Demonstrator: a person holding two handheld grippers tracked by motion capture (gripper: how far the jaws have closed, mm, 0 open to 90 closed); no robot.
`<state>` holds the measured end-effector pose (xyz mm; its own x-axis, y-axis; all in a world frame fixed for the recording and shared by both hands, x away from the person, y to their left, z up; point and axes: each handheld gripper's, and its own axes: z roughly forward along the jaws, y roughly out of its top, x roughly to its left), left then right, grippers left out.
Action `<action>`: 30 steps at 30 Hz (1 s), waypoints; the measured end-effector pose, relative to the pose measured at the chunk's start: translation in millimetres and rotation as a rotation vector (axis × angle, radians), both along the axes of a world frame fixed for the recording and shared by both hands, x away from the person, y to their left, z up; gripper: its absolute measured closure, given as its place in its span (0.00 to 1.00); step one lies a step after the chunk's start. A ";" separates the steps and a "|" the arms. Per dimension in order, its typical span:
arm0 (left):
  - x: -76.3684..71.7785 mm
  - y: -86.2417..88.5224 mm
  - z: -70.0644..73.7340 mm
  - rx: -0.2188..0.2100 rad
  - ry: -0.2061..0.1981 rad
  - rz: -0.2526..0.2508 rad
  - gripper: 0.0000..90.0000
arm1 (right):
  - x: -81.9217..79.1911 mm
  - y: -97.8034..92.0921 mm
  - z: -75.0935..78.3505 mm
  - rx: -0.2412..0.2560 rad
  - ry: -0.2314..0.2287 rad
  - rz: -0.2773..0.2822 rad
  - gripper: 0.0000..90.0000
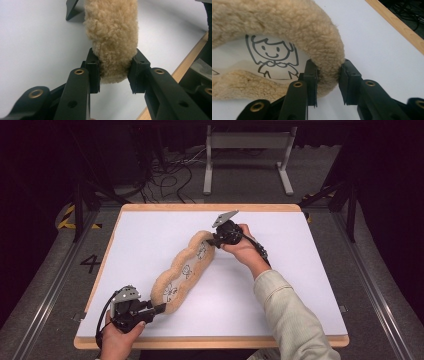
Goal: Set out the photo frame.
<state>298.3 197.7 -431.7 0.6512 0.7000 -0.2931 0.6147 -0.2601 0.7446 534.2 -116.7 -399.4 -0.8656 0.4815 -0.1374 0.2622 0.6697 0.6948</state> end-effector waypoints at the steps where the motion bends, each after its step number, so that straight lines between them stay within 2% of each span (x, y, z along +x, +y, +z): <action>1: -0.3 -0.6 0.1 0.002 -0.001 0.003 0.75 | -2.0 0.8 1.4 -0.019 -0.010 -0.002 0.79; 2: -0.4 -0.8 0.2 0.002 -0.002 0.002 0.75 | -3.6 0.2 3.0 -0.032 -0.019 0.000 0.79; 9: -0.8 -5.3 3.2 0.017 -0.015 0.001 0.75 | -12.6 -12.0 10.8 -0.017 -0.019 -0.024 0.80; 10: 1.4 -6.2 5.6 0.025 -0.039 -0.002 0.75 | -17.1 -18.7 15.5 -0.019 -0.021 -0.036 0.80; 12: 2.4 -7.5 7.5 0.026 -0.045 -0.001 0.75 | -23.6 -26.4 22.1 -0.018 -0.035 -0.048 0.80; 13: 3.9 -8.1 9.2 0.034 -0.064 -0.005 0.75 | -26.5 -29.4 24.8 -0.013 -0.040 -0.055 0.80; 14: 3.0 -9.4 10.6 0.027 -0.055 -0.008 0.75 | -31.0 -35.0 28.9 -0.003 -0.051 -0.060 0.80; 15: 4.2 -10.3 13.3 0.035 -0.084 -0.016 0.75 | -33.6 -38.2 31.1 -0.001 -0.056 -0.064 0.80; 17: 4.9 -13.4 16.7 0.045 -0.106 -0.031 0.75 | -41.4 -46.6 36.0 -0.002 -0.069 -0.080 0.80; 21: 9.2 -16.3 19.3 0.051 -0.122 -0.048 0.75 | -57.0 -64.0 43.6 0.015 -0.086 -0.109 0.80; 30: 26.7 -15.7 26.6 0.043 -0.149 -0.029 0.74 | -90.0 -90.9 52.3 0.048 -0.115 -0.180 0.79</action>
